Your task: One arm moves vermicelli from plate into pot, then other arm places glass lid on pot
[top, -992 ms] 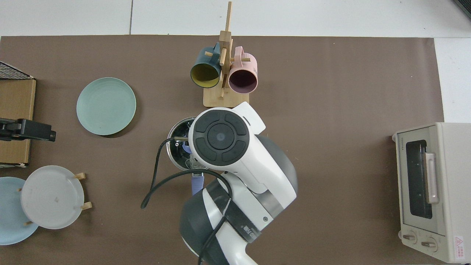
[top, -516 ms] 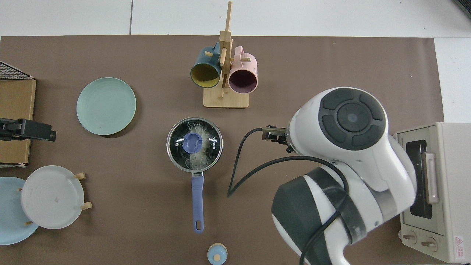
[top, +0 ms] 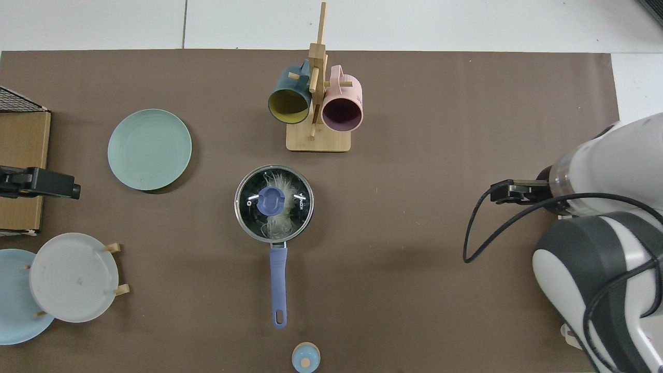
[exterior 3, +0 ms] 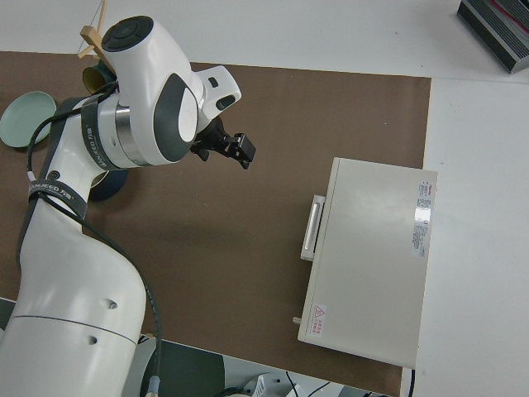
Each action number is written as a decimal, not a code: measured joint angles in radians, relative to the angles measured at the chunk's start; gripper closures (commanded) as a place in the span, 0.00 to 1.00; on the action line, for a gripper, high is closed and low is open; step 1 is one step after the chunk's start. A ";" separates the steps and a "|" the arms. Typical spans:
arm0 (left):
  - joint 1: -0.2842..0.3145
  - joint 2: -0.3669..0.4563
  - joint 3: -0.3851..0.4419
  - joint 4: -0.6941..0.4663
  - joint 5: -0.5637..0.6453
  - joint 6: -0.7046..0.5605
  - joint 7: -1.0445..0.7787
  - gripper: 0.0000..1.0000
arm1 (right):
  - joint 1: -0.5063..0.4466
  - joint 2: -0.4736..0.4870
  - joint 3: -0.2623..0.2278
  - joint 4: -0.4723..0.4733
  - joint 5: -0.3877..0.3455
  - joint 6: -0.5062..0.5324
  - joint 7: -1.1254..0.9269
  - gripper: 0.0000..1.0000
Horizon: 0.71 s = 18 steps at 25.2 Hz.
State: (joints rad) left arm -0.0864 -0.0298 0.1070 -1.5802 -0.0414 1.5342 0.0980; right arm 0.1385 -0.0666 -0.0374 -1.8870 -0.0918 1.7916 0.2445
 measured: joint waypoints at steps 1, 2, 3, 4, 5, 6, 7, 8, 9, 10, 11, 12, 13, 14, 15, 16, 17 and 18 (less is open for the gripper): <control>0.000 0.000 -0.001 0.000 0.000 0.000 0.000 0.00 | -0.020 -0.002 0.000 -0.001 0.000 0.000 -0.026 0.01; 0.000 0.000 -0.001 0.000 0.000 0.000 0.000 0.00 | -0.038 -0.003 0.000 0.000 0.001 0.001 -0.046 0.01; 0.000 0.000 -0.002 0.000 0.000 0.000 0.000 0.00 | -0.052 -0.004 0.000 0.001 0.001 0.003 -0.060 0.01; 0.000 0.000 -0.002 0.000 0.000 0.000 0.000 0.00 | -0.058 -0.004 0.000 0.002 0.001 0.004 -0.066 0.01; 0.000 0.000 -0.002 0.000 0.000 0.000 0.000 0.00 | -0.061 -0.004 0.000 0.004 0.001 0.005 -0.067 0.01; 0.000 0.000 -0.002 0.000 0.000 0.000 0.000 0.00 | -0.061 -0.004 0.001 0.006 0.001 0.005 -0.067 0.01; 0.000 0.000 -0.002 0.000 0.000 0.000 0.000 0.00 | -0.060 -0.004 0.004 0.009 0.002 0.005 -0.067 0.01; 0.000 0.000 -0.002 0.000 0.000 0.000 0.000 0.00 | -0.060 -0.004 0.007 0.012 0.005 0.005 -0.067 0.01; 0.000 0.000 -0.002 0.000 0.000 0.000 0.000 0.00 | -0.059 -0.003 0.010 0.016 0.010 0.005 -0.067 0.01; 0.000 0.000 -0.002 0.000 0.000 0.000 0.000 0.00 | -0.059 -0.002 0.012 0.019 0.015 0.005 -0.067 0.01; 0.000 0.000 -0.002 0.000 0.000 0.000 0.000 0.00 | -0.059 -0.001 0.013 0.023 0.021 0.005 -0.067 0.01; 0.000 0.000 -0.002 0.000 0.000 0.000 0.000 0.00 | -0.059 0.001 0.014 0.027 0.026 0.005 -0.067 0.01; 0.000 0.000 -0.002 0.000 0.000 0.000 0.000 0.00 | -0.059 0.003 0.013 0.034 0.031 0.005 -0.067 0.01; 0.000 0.000 -0.002 0.000 0.000 0.000 0.000 0.00 | -0.059 0.005 0.013 0.036 0.032 0.005 -0.067 0.01; 0.000 0.000 -0.002 0.000 0.000 0.000 0.000 0.00 | -0.060 0.006 0.012 0.038 0.032 0.005 -0.067 0.01; 0.000 0.000 -0.002 0.000 0.000 0.000 0.000 0.00 | -0.061 0.008 0.012 0.039 0.032 0.004 -0.067 0.01; 0.000 0.000 -0.002 0.000 0.000 0.000 0.000 0.00 | -0.063 0.010 0.012 0.040 0.032 0.004 -0.067 0.01; 0.000 0.000 -0.002 0.000 0.000 0.000 0.000 0.00 | -0.064 0.011 0.012 0.040 0.032 0.004 -0.067 0.01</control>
State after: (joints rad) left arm -0.0865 -0.0298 0.1045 -1.5803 -0.0414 1.5342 0.0980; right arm 0.0743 -0.0556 -0.0256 -1.8467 -0.0595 1.7958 0.1772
